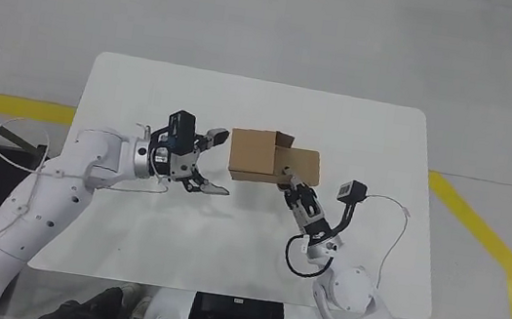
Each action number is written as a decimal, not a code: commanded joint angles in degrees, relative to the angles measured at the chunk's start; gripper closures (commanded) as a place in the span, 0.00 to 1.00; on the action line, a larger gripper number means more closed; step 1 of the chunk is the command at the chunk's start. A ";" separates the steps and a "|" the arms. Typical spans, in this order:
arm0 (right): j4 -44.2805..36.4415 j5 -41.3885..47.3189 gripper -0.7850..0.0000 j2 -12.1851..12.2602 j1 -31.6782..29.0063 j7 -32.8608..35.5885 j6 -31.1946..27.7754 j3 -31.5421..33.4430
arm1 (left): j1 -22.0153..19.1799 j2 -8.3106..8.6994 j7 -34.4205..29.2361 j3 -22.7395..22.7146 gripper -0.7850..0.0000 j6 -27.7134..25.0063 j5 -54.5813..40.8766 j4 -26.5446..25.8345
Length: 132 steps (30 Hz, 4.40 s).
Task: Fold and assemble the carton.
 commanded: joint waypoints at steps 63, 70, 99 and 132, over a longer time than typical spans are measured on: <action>0.53 -1.16 0.40 -0.81 2.22 0.13 1.43 -2.08 | -3.26 -1.33 -1.71 3.75 0.44 -1.29 -5.94 4.81; -1.87 -0.04 0.23 -0.05 -0.24 0.34 -1.35 2.58 | -3.59 -1.09 -1.41 4.17 0.44 -1.29 -5.75 6.08; -0.69 -0.96 1.00 5.25 5.84 43.38 0.69 15.13 | -5.97 1.16 0.91 11.74 0.44 -1.29 0.98 4.80; 2.07 1.02 1.00 5.82 13.65 49.12 5.07 2.62 | -10.52 3.61 2.33 20.55 0.41 -1.29 -0.35 1.91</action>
